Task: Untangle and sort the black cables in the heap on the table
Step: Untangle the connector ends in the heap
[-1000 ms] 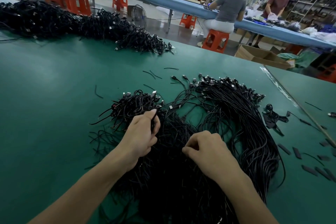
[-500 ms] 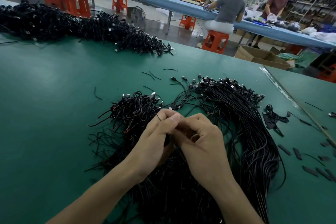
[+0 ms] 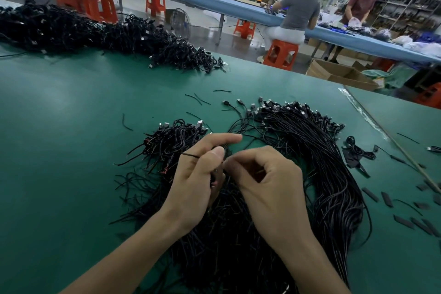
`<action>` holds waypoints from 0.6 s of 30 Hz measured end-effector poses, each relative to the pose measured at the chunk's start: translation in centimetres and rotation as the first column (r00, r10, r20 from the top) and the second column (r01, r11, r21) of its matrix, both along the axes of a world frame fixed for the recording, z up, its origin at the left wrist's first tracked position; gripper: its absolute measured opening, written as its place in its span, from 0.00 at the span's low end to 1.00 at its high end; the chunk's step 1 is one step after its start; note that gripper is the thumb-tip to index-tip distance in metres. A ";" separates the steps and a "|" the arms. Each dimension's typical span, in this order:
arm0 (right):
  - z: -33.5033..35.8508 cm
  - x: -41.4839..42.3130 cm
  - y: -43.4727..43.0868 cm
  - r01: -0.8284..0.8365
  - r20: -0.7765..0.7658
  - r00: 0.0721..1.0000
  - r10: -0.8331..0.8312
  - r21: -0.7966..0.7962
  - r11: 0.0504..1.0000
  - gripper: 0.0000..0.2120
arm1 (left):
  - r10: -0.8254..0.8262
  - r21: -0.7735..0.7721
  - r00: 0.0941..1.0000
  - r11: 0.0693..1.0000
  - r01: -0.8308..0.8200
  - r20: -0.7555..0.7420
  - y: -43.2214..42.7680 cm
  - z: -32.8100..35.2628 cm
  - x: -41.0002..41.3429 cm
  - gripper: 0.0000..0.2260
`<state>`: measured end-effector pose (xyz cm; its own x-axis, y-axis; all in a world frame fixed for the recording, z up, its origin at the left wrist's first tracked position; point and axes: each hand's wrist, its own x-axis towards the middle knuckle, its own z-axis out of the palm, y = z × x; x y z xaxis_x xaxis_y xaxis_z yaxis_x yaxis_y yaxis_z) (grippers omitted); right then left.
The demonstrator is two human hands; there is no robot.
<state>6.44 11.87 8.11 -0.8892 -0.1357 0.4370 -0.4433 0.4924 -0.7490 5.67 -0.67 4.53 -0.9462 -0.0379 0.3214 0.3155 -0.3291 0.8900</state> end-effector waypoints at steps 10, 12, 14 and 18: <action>-0.6 0.2 -0.5 -0.081 -0.245 0.948 0.202 0.428 0.900 0.07 | 0.083 0.033 0.993 0.996 -0.086 0.079 -0.1 -0.1 -0.2 0.24; -0.7 0.3 -0.5 -0.072 -0.260 0.946 0.193 0.413 0.908 0.06 | 0.075 0.096 0.984 0.991 -0.091 0.163 0.0 0.2 -0.3 0.27; -0.7 0.4 -0.5 -0.002 -0.334 0.930 0.150 0.404 0.915 0.05 | 0.050 0.151 0.966 0.984 -0.090 0.254 0.2 0.4 -0.4 0.28; -1.0 0.5 -0.2 0.031 -0.390 0.893 0.223 0.550 0.835 0.05 | -0.010 0.148 0.910 0.987 -0.057 0.414 0.2 0.4 -0.5 0.30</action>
<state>6.94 11.63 7.13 -0.6024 -0.5319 0.5951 -0.7165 0.6890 -0.1095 5.12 -0.48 4.91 -0.9910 -0.0792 -0.1083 -0.0589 -0.4689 0.8813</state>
